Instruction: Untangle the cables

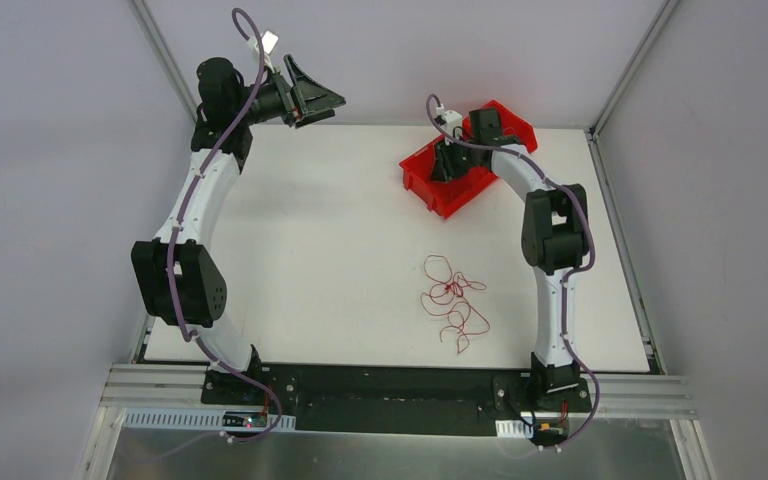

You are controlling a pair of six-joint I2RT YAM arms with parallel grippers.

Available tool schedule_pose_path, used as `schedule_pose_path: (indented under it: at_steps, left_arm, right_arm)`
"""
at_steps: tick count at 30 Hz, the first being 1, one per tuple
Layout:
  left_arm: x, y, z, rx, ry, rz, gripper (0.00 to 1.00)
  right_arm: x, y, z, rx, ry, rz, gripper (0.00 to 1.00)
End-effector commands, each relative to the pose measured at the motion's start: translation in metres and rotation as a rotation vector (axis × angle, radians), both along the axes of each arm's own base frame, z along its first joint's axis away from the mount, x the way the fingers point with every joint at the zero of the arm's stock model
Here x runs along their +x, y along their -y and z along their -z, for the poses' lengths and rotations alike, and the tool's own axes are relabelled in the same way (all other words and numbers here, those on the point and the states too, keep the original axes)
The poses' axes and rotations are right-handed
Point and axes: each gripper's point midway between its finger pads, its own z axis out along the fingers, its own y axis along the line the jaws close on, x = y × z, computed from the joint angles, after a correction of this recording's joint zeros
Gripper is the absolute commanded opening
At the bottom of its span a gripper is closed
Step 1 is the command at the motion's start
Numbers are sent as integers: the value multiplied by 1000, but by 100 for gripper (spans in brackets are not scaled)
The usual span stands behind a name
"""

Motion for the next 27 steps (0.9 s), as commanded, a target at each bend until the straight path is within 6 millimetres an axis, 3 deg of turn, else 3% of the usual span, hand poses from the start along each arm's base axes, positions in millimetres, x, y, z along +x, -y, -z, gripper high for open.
schedule_pose_path:
  at_steps: [1,3,8,12,17,21,24,27]
  left_arm:
    - [-2,-4,-9,12,56,2,99]
    - [-3,-4,-9,14,60,5,99]
    - [-6,-4,-3,28,69,11,99]
    - [-9,-5,16,65,58,15,99]
    - [-10,-8,45,128,34,-1,99]
    - [-12,-6,56,138,20,12,99]
    - [-15,-6,61,146,12,18,99]
    - [-20,-6,63,161,14,18,99]
  right_arm:
    - [5,1,-40,16,62,0,39]
    - [4,1,-52,24,79,7,52]
    - [-3,1,-90,57,117,31,65]
    - [-11,5,-116,70,143,50,73]
    - [-36,14,-129,47,135,33,74]
    - [-56,8,-125,52,101,-67,60]
    - [-56,-3,-121,74,29,-123,57]
    - [-42,-12,-119,87,-3,-127,56]
